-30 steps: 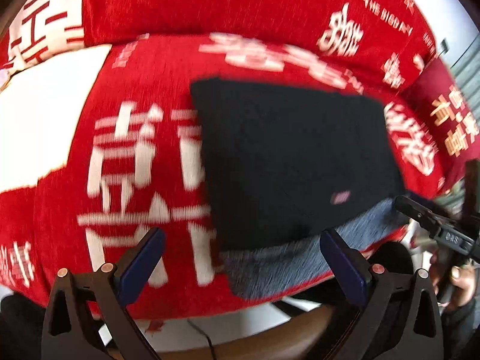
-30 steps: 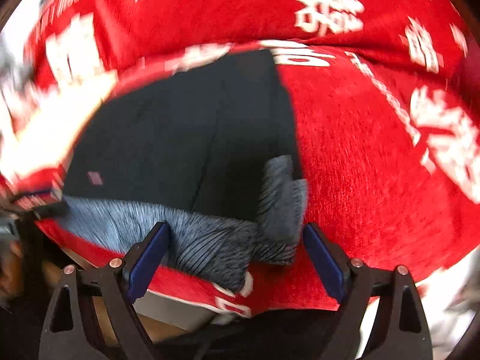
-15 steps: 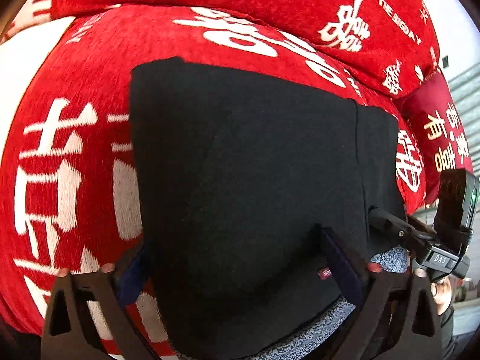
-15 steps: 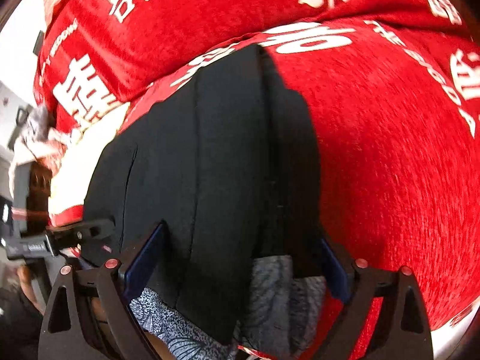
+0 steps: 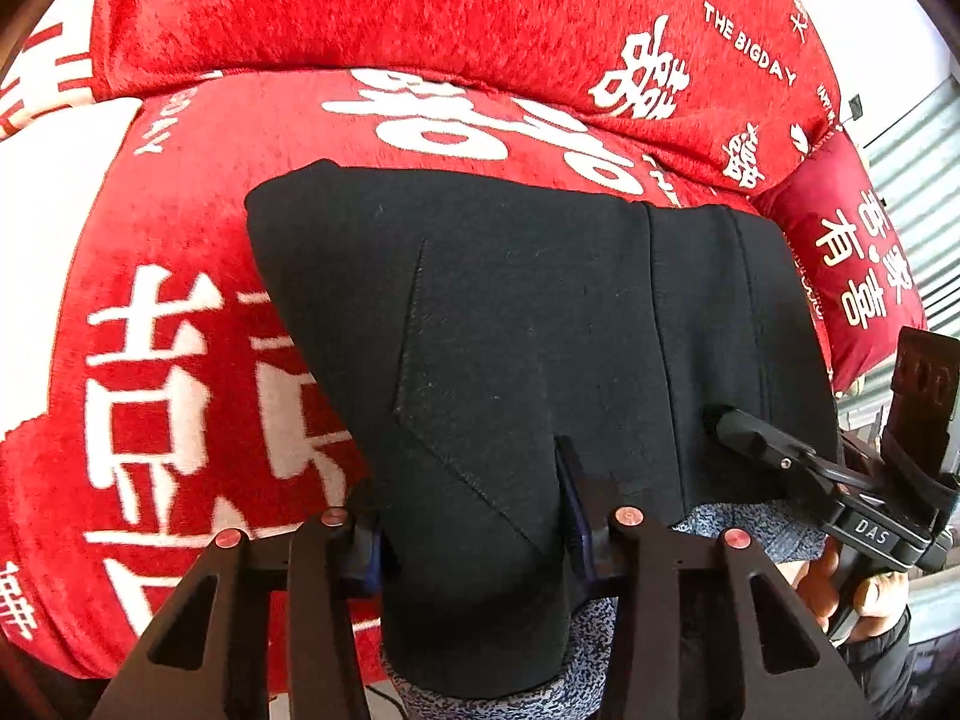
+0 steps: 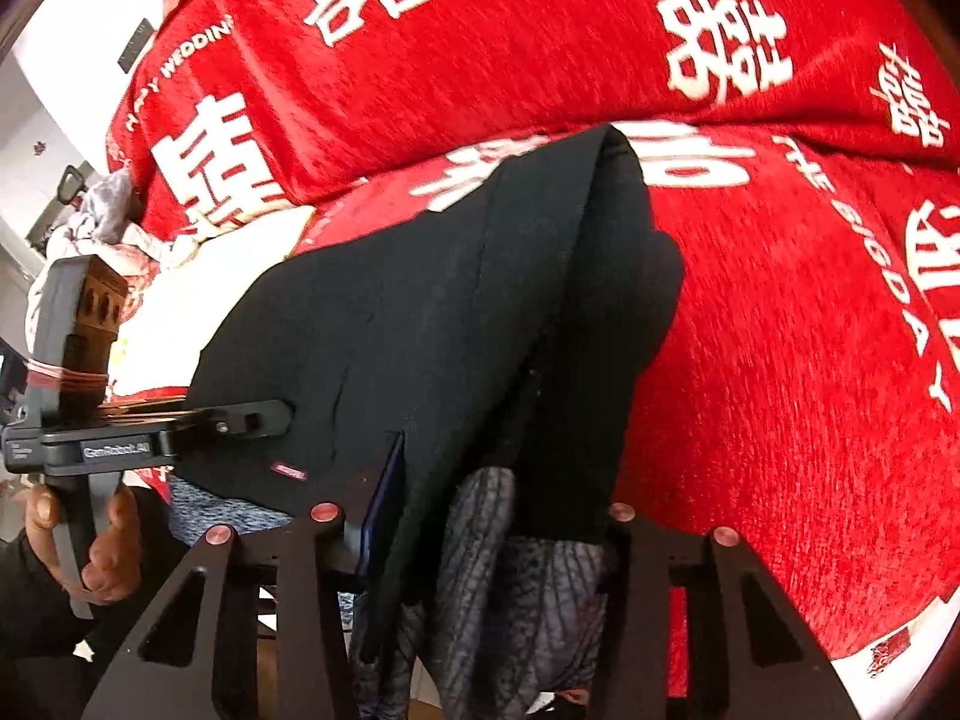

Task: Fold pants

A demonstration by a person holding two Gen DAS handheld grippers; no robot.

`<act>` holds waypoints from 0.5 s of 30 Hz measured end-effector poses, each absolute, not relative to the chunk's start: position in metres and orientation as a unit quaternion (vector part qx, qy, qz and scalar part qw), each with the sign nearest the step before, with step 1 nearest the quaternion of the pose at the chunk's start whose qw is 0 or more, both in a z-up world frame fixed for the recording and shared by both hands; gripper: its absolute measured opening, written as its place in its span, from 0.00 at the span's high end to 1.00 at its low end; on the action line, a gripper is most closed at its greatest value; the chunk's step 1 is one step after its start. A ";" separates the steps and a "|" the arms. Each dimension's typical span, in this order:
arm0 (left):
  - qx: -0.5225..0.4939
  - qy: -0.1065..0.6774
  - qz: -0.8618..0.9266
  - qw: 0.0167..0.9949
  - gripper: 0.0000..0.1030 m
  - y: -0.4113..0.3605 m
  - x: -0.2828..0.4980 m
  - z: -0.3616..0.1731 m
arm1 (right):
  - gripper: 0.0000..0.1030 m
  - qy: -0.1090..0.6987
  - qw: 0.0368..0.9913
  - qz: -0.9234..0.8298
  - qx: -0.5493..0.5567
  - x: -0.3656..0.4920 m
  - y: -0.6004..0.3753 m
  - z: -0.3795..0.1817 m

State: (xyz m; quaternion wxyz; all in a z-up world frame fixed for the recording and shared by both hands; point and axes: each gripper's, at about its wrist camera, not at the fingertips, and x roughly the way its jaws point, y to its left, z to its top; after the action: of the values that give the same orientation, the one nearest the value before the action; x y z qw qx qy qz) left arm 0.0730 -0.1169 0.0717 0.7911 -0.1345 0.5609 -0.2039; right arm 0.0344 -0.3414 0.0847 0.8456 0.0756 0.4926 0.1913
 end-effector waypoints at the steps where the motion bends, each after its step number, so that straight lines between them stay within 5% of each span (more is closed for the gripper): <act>1: -0.137 0.559 -0.203 0.792 0.56 -0.113 0.072 0.076 | 0.52 0.490 0.847 0.193 0.074 0.034 -0.339 0.090; 15: -0.140 0.540 -0.146 0.817 0.56 -0.015 0.101 0.115 | 0.52 0.472 0.845 0.242 0.072 0.081 -0.242 0.123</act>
State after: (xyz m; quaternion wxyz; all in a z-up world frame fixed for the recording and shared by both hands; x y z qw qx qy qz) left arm 0.1015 -0.0145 0.1146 0.8171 -0.1403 0.5398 -0.1457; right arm 0.0807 -0.2418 0.1226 0.8450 0.0722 0.4716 0.2416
